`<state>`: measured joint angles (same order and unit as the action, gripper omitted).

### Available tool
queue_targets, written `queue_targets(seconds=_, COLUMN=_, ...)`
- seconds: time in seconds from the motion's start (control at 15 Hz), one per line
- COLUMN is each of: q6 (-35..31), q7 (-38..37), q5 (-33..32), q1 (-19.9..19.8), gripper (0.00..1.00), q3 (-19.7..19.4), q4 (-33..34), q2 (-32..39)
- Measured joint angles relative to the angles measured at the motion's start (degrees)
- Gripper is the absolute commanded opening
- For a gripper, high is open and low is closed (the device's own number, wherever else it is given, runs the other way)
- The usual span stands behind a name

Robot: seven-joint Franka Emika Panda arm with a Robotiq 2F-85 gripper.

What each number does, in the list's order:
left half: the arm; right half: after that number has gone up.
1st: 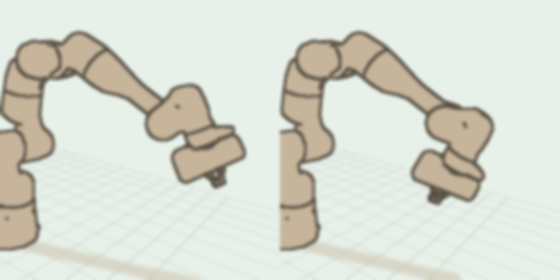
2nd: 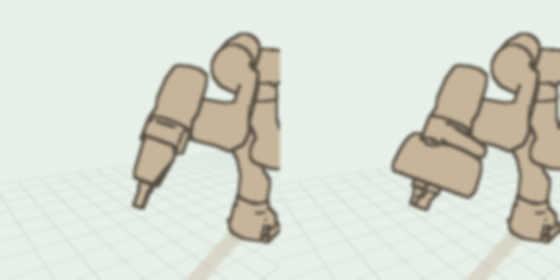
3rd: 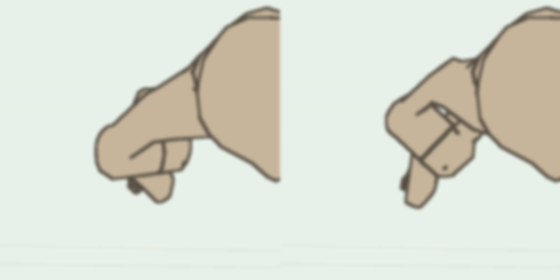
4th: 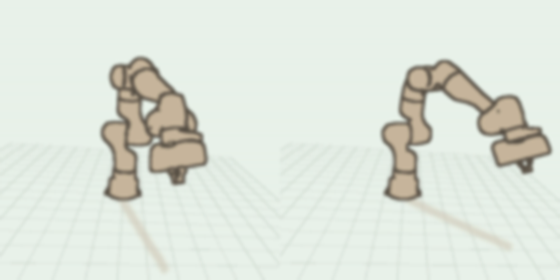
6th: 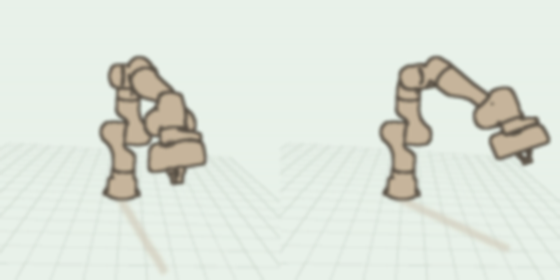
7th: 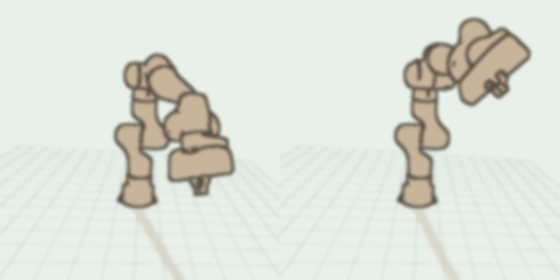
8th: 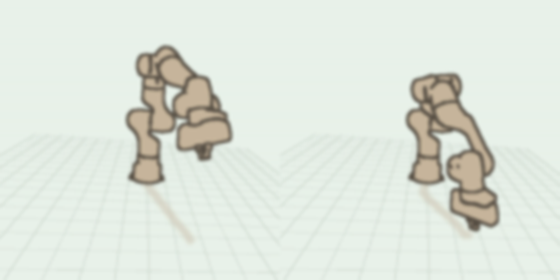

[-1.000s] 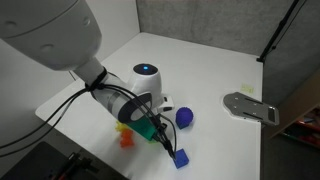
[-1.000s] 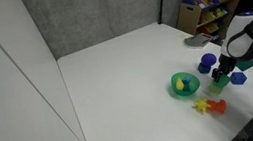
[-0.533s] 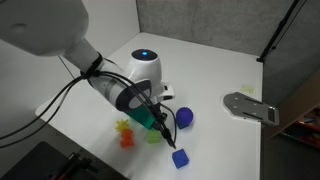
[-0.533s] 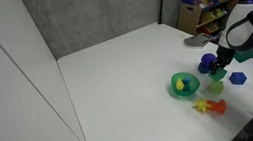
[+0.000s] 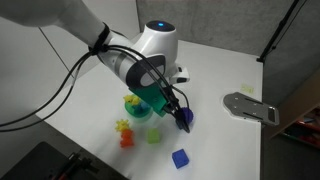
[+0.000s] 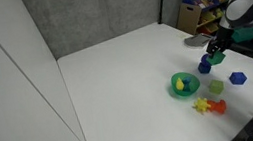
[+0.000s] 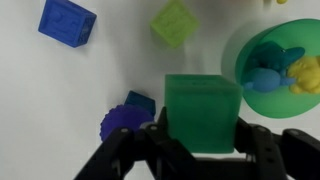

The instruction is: Put the dark green bowl on the dark blue block then place the ball on top of them

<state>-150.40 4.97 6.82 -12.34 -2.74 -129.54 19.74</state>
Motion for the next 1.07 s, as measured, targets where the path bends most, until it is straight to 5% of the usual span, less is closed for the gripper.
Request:
queue_targets(seconds=0.47, q6=7.51, q7=-0.01, q5=2.69, q1=-2.61, gripper=0.28, q3=-3.45, q4=8.85, q2=0.97)
queue_targets(seconds=1.07, q6=8.04, q7=-0.28, q5=5.03, q1=-7.71, gripper=0.28, q3=-6.23, q4=18.91, q2=9.41)
